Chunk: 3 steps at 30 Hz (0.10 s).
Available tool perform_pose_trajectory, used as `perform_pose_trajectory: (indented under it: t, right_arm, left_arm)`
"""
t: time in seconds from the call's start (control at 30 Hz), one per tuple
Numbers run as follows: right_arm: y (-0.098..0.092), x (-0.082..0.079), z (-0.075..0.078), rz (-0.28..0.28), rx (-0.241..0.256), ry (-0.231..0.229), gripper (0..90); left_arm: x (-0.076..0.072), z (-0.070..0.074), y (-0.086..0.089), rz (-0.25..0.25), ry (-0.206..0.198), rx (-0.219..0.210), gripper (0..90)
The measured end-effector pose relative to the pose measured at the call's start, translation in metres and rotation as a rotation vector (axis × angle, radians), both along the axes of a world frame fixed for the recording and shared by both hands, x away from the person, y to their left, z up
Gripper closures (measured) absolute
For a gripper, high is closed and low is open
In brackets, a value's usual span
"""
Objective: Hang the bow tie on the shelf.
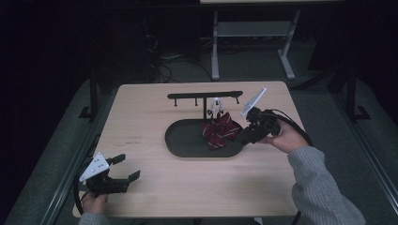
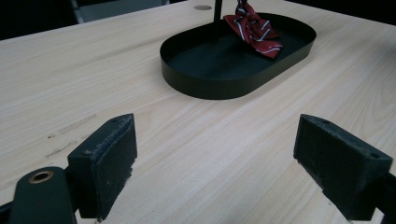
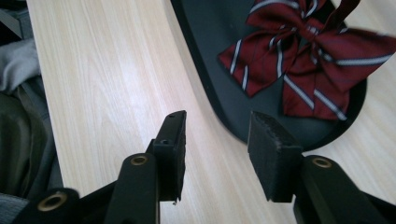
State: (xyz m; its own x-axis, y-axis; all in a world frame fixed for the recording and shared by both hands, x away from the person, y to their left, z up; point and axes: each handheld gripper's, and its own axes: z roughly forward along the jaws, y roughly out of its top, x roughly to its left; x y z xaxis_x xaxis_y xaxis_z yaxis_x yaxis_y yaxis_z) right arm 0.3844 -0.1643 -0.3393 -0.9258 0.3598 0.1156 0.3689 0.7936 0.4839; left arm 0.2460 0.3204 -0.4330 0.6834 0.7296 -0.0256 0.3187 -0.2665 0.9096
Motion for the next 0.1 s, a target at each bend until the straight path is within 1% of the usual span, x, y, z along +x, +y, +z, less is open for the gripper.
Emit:
perform_pose_trajectory:
  t: [0.1]
  right_arm:
    - [-0.0037, -0.0063, -0.0072, -0.012, 0.006, 0.005, 54.4]
  left_arm:
    - [-0.0001, 0.0003, -0.0001, -0.002, 0.001, 0.003, 13.1]
